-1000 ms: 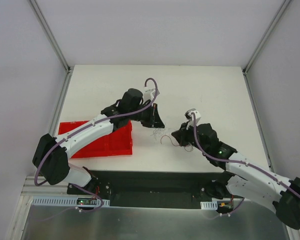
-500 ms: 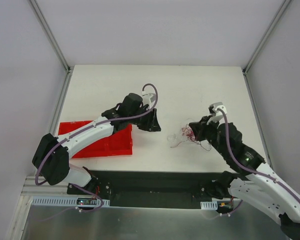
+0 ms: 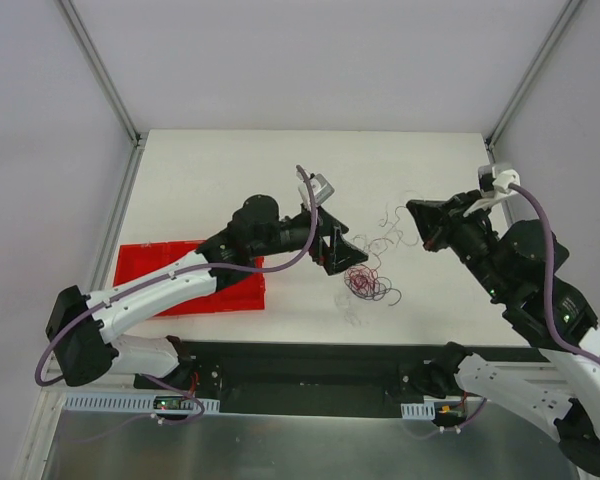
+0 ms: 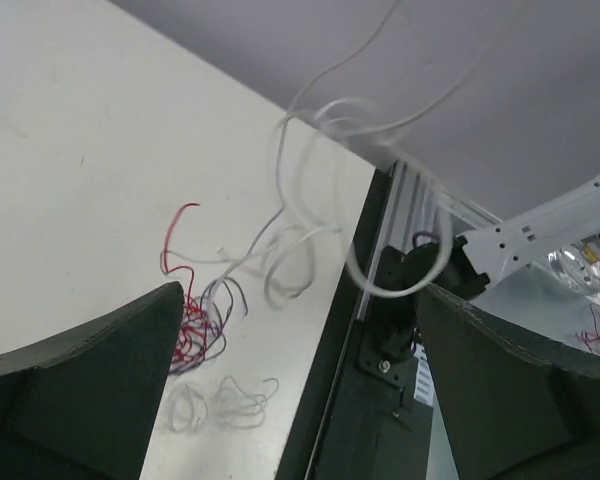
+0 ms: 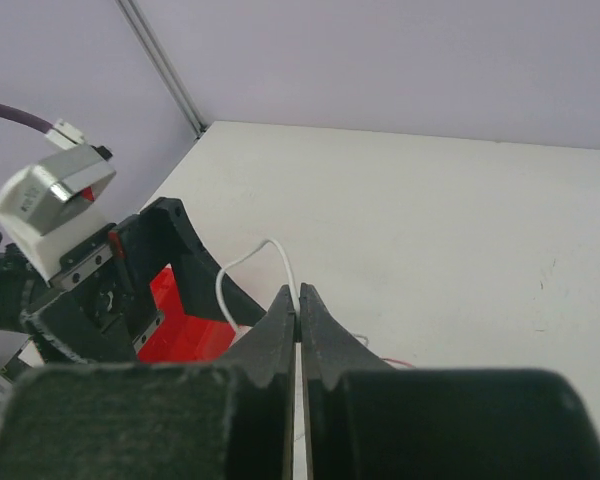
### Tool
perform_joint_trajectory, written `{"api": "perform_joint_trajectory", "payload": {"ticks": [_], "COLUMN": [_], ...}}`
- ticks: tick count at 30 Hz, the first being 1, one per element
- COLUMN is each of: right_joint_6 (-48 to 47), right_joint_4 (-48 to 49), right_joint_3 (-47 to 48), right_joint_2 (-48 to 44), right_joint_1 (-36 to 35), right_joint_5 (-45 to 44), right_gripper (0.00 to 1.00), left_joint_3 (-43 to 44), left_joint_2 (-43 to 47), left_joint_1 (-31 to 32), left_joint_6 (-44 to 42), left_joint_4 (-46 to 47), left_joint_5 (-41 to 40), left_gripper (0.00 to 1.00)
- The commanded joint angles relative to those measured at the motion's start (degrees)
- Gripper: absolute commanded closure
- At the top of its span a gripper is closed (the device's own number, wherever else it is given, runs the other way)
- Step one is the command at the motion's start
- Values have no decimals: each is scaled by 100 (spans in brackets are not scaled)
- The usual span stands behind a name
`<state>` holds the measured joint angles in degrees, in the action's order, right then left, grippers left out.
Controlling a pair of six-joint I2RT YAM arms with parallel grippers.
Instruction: Untangle the cables
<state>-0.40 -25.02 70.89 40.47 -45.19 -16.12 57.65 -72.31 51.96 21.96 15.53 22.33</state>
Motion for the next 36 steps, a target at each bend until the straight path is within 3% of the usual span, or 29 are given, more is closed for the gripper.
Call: {"api": "perform_joint_trajectory", "payload": {"ticks": [1, 10, 14, 20, 23, 26, 36], "right_joint_6": [-30, 188, 356, 612, 384, 85, -662], "right_joint_4": [-170, -162, -21, 128, 6, 67, 242], "right_joint_3": [328, 478, 461, 811, 1372, 1953, 3483], "right_joint_2": [295, 330, 295, 391, 540, 699, 1463], "right_joint_1": [10, 10, 1, 10, 1, 10, 10], "right_joint_5": [126, 486, 706, 1041, 874, 619, 408], "right_gripper": [100, 100, 100, 100, 100, 100, 100], "left_joint_3": [501, 853, 1353, 1751, 1426, 1162, 327], "left_joint_2": [-230, -757, -1241, -2084, -2348, -2603, -2516], "left_joint_1": [182, 279, 270, 270, 253, 209, -72], "left_joint_6": [-341, -147, -95, -104, -112, -7, 46], "left_joint_4": [951, 1453, 1304, 732, 794, 811, 925], "left_joint_5": [-440, -703, -1325, -2389, -2584, -2436, -2241], "left_gripper": [1, 1, 4, 43, 55, 64, 73]}}
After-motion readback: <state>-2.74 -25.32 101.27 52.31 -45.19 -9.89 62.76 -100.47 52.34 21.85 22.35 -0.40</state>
